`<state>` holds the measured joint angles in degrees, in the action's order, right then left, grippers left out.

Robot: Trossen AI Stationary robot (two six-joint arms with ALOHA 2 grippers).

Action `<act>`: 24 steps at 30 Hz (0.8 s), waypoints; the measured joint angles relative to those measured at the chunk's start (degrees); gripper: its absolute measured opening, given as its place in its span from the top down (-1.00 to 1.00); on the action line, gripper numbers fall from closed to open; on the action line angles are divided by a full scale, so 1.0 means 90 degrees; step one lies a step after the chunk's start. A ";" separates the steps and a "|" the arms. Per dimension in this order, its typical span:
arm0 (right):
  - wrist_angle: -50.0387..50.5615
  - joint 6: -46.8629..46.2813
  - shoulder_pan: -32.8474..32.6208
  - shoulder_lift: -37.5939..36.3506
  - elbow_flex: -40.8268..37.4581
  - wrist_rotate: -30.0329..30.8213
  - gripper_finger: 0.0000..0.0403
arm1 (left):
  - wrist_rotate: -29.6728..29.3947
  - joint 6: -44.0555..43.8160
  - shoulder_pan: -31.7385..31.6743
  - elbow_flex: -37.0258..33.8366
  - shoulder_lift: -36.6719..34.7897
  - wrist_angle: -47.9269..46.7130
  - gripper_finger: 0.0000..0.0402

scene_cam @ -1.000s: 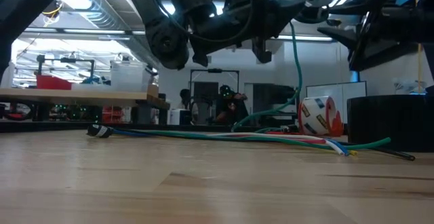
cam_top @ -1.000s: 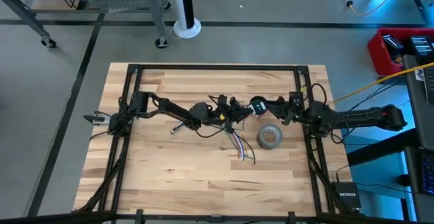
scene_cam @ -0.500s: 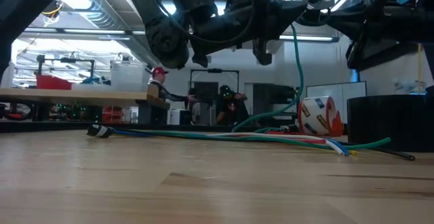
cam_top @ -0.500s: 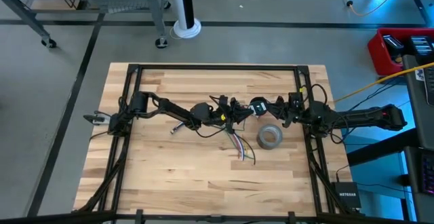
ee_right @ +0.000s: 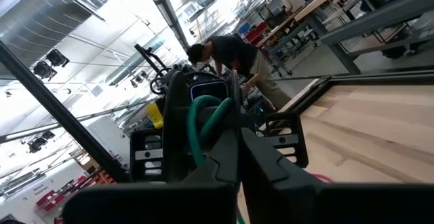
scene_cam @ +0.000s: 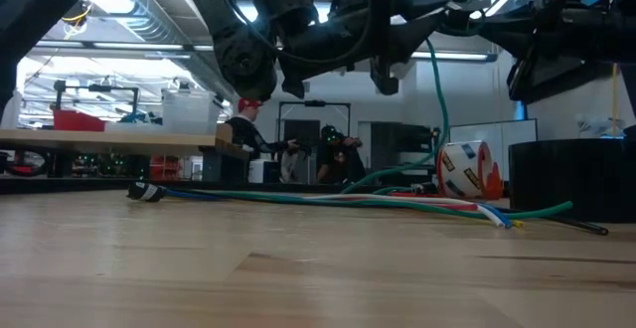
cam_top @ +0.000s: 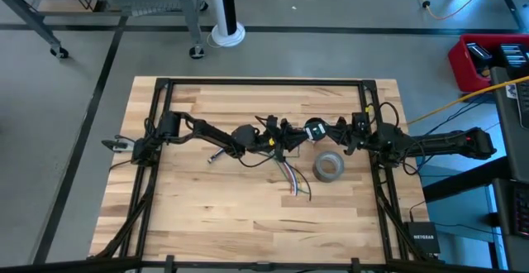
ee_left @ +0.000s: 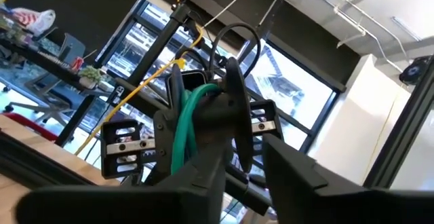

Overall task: Coil cords
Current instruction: Uncoil green wire from the black spool

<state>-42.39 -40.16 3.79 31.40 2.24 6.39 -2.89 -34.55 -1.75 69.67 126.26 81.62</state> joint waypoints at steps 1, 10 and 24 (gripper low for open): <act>0.0002 0.0000 0.0000 0.0000 0.0000 0.0002 0.98 | 0.0015 -0.0094 -0.0014 0.0000 0.0000 0.0000 0.46; 0.0003 -0.0002 0.0000 -0.0002 0.0000 0.0229 0.99 | 0.1335 -0.1170 -0.0584 -0.0007 -0.0019 0.0454 0.29; 0.0051 0.0002 -0.0001 -0.0002 0.0000 0.0350 0.99 | 0.3170 -0.2220 -0.1508 -0.0007 -0.0063 0.0933 0.36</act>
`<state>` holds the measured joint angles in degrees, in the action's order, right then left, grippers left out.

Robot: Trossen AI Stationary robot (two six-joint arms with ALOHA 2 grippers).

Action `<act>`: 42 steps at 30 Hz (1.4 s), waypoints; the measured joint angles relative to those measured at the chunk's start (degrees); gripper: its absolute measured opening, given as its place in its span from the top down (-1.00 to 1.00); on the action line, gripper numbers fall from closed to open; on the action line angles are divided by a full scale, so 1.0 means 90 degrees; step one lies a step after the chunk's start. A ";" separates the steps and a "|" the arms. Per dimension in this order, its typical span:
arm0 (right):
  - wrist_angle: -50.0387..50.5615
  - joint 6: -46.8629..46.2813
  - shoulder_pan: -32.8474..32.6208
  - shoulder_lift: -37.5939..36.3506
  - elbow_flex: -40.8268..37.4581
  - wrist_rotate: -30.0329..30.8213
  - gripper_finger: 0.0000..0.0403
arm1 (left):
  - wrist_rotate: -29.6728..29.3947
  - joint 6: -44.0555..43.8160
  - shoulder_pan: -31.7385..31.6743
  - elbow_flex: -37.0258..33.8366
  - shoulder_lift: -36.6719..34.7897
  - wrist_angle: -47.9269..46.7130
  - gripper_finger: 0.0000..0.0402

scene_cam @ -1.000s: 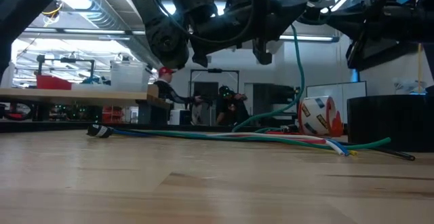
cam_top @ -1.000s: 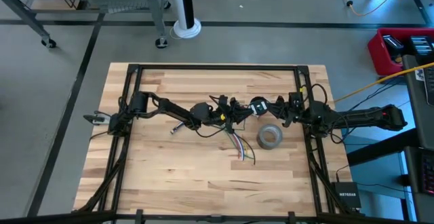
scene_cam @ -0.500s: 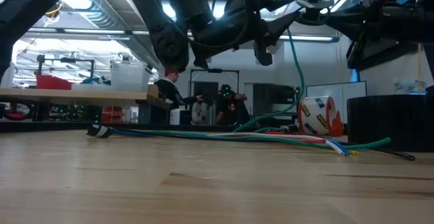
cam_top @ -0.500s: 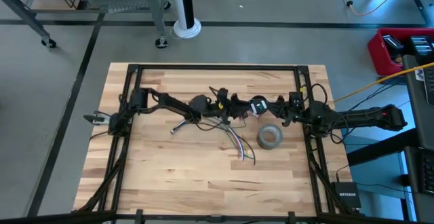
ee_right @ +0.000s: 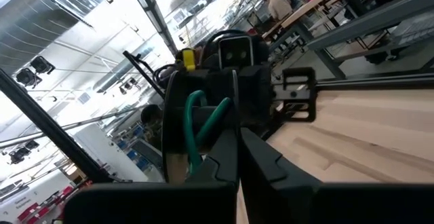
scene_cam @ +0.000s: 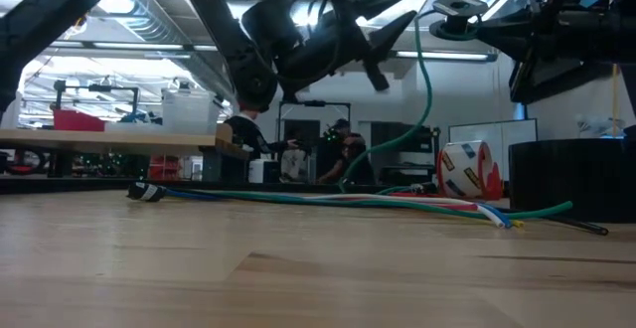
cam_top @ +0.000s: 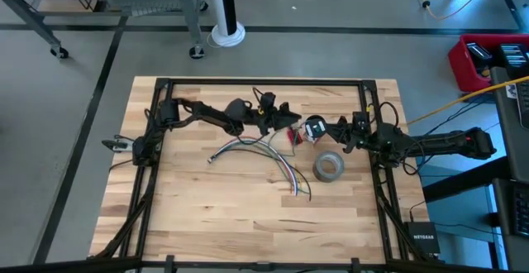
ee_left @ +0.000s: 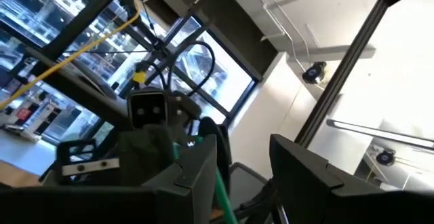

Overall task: Coil cords
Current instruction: Uncoil green wire from the black spool

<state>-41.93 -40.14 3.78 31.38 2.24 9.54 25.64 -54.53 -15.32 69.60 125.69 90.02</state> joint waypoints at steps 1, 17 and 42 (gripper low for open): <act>0.0001 -0.0001 0.0001 0.0000 0.0000 0.0000 0.99 | 0.0059 -0.0036 -0.0068 0.0000 0.0000 0.0000 0.36; 0.0074 0.0000 0.0001 0.0000 0.0000 0.0496 0.99 | 0.0812 0.0630 -0.0288 0.0000 -0.0005 -0.1569 0.36; 0.1080 -0.0161 0.0001 -0.0497 0.0000 0.0719 0.99 | -0.1632 0.3424 -0.0032 -0.2134 -0.3240 -0.5528 0.36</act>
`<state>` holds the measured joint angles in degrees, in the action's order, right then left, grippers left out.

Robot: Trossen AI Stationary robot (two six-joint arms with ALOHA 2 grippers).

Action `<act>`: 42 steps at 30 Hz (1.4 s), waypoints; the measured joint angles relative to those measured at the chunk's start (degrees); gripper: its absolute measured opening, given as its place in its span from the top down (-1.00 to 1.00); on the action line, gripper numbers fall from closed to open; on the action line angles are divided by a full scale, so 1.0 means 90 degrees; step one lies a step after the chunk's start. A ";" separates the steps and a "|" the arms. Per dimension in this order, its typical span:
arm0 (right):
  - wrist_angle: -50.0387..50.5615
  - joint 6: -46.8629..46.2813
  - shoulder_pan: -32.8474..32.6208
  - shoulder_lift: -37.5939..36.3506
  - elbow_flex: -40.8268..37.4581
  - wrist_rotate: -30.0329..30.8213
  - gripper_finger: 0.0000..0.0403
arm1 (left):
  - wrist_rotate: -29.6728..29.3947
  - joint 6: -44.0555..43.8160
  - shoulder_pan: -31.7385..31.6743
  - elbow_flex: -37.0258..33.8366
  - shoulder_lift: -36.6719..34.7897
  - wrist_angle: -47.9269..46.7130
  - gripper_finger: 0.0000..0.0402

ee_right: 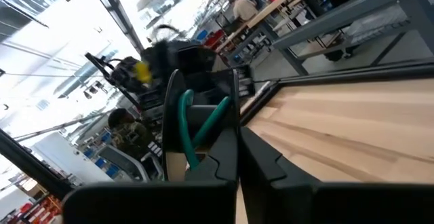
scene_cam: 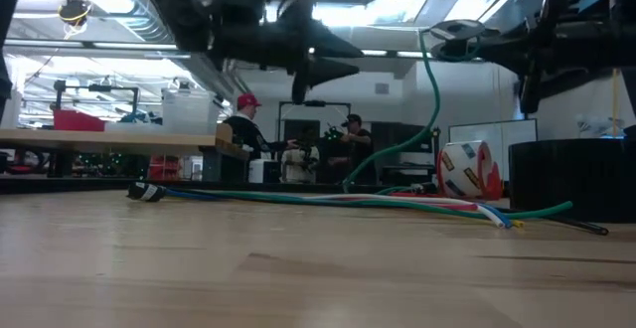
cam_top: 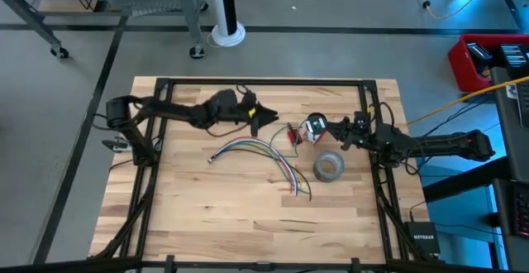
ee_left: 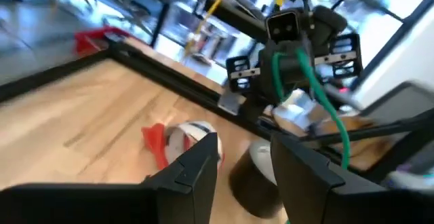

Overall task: Coil cords
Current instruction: Uncoil green wire from the black spool

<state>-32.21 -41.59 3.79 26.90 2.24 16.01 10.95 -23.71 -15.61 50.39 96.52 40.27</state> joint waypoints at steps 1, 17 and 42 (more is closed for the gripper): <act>0.0002 0.0000 -0.0001 0.0040 0.0000 -0.0001 0.99 | -0.0249 0.0106 0.0180 0.0002 -0.0009 0.0021 0.36; -0.0067 0.0003 -0.0001 0.0347 -0.0002 -0.0005 0.99 | -0.1865 -0.1041 0.1182 0.0009 0.0156 0.0292 0.36; -0.0029 0.0008 -0.0002 0.0373 -0.0002 0.0002 0.99 | -0.2412 -0.1172 0.1723 0.1186 0.1162 0.0149 0.36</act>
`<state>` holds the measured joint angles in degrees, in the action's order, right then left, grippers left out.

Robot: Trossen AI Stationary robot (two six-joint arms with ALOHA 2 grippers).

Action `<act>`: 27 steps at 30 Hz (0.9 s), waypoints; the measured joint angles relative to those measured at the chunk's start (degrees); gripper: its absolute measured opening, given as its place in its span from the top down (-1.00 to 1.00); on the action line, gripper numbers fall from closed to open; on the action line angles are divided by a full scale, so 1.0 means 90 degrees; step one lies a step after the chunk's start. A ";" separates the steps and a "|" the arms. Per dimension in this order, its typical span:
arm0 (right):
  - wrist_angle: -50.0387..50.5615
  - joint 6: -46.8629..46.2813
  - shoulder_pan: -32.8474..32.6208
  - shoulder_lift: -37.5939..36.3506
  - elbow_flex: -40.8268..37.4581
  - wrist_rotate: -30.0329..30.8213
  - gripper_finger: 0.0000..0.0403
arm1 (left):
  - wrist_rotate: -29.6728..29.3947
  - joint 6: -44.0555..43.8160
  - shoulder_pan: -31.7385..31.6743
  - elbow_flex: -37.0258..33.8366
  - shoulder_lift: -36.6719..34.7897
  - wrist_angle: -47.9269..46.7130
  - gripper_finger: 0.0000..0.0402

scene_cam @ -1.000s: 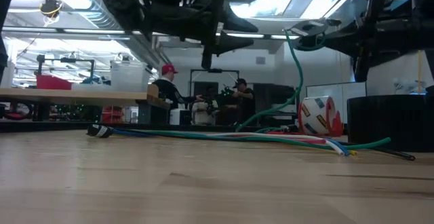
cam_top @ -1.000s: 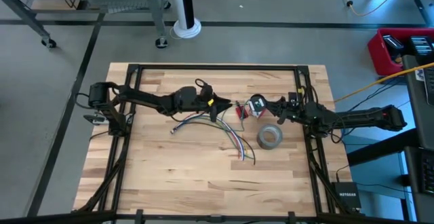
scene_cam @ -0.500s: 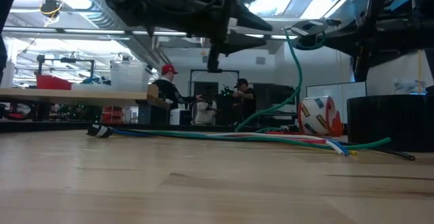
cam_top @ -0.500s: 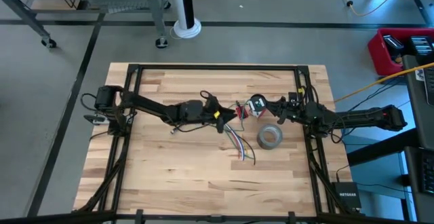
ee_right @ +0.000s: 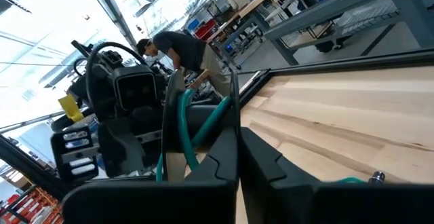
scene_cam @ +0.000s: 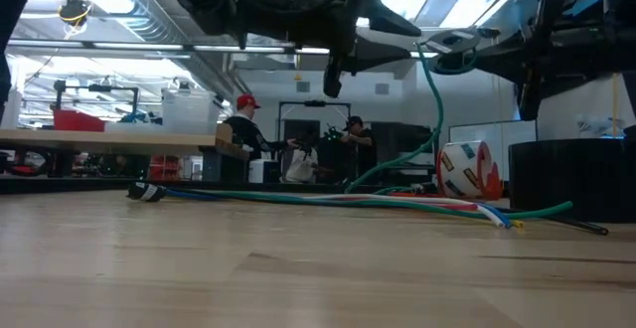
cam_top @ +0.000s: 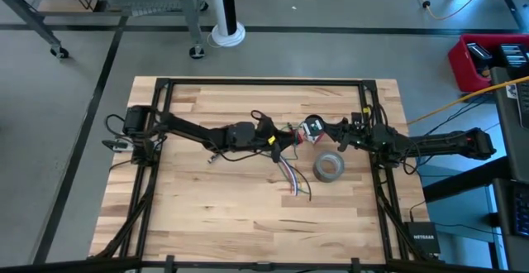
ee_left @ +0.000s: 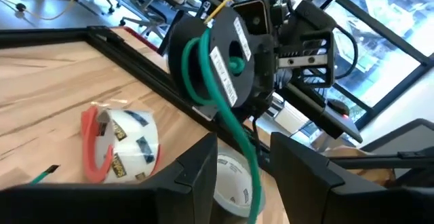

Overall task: Coil cords
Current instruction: Uncoil green wire from the black spool

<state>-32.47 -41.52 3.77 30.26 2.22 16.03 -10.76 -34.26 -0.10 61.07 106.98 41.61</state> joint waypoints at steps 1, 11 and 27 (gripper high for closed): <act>-0.0002 0.0000 0.0002 0.0000 0.0000 0.0000 0.99 | -0.0001 -0.0028 0.0000 0.0051 0.0083 -0.0070 0.36; 0.0008 -0.0002 0.0000 0.0000 0.0000 0.0000 0.99 | -0.0230 -0.0032 -0.0031 0.0354 0.0362 -0.0265 0.41; 0.0331 -0.0024 0.0002 0.0000 0.0002 0.0002 0.99 | -0.0665 0.0551 -0.0308 0.0832 0.0342 -0.0098 0.97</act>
<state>-29.49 -41.74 3.79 30.26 2.24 16.05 -16.74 -29.31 -2.87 68.55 110.06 40.73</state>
